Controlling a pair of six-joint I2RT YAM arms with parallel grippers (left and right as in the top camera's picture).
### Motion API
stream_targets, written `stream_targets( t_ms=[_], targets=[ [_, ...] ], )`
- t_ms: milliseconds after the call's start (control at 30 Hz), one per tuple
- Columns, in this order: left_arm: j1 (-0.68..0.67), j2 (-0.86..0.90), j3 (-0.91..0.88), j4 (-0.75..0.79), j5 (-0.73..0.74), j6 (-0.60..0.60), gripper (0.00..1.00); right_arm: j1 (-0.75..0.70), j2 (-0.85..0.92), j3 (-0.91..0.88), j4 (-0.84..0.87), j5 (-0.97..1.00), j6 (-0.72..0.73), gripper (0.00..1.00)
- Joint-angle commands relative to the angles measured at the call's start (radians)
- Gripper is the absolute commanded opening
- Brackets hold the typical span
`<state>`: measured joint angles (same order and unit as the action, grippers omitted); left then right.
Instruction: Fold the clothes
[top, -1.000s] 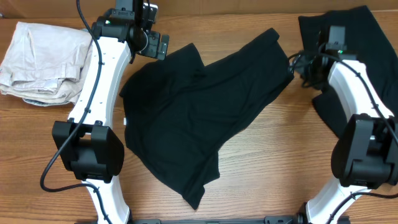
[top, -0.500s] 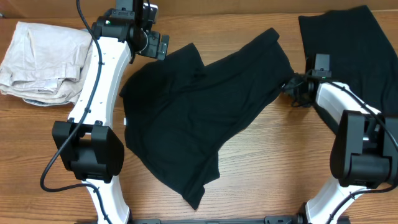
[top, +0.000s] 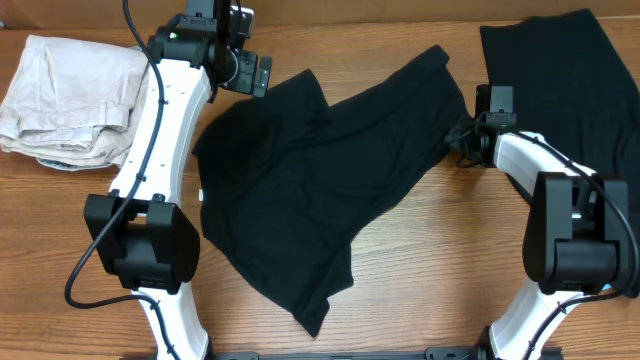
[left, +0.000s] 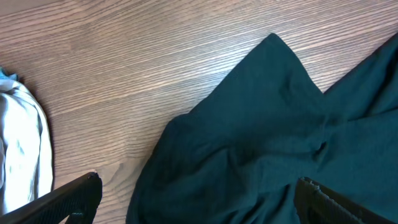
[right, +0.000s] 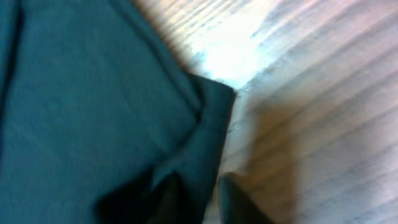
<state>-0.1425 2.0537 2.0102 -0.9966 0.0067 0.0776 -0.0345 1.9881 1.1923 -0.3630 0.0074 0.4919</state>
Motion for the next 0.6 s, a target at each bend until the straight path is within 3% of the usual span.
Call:
stream_targets(
  t_ms=[0,233,567],
  targets=[
    [0.004,0.000,0.022,-0.003,-0.007,-0.014,1.00,-0.024,0.026,0.011,-0.095,0.044,0.016,0.06],
    [0.004,0.000,0.022,-0.008,-0.007,-0.013,1.00,-0.091,-0.136,0.128,-0.566,0.054,0.090,0.04],
    [0.005,0.000,0.022,-0.081,-0.062,-0.002,0.98,-0.100,-0.269,0.136,-1.035,0.120,0.085,0.07]
  ],
)
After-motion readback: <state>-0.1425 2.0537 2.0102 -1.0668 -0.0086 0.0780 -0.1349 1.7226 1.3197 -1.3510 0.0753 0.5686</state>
